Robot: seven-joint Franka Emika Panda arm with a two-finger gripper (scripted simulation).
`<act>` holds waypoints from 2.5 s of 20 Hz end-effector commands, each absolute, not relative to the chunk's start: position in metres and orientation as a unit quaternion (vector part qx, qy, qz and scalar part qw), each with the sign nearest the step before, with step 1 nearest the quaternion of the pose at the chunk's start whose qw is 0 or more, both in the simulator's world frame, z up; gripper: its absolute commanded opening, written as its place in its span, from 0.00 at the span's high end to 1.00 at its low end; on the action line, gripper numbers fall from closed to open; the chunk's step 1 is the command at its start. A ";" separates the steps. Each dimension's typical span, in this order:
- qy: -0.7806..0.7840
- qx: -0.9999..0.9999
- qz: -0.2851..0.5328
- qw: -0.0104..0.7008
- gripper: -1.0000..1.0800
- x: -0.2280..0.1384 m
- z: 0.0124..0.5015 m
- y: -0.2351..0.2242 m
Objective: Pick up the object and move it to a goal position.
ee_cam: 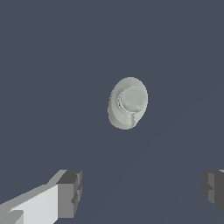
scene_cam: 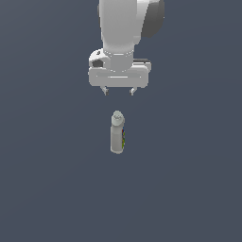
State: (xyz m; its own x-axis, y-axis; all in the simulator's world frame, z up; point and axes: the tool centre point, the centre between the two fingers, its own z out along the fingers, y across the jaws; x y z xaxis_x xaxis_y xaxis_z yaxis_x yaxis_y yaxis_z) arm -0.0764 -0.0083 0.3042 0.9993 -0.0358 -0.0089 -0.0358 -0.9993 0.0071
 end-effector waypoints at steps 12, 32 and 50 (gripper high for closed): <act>-0.019 1.000 0.000 -0.014 0.04 -0.074 0.313 -0.007; -0.116 0.993 0.000 -0.002 0.04 -0.022 0.287 -0.010; -0.135 0.991 0.000 0.000 0.04 -0.013 0.255 -0.011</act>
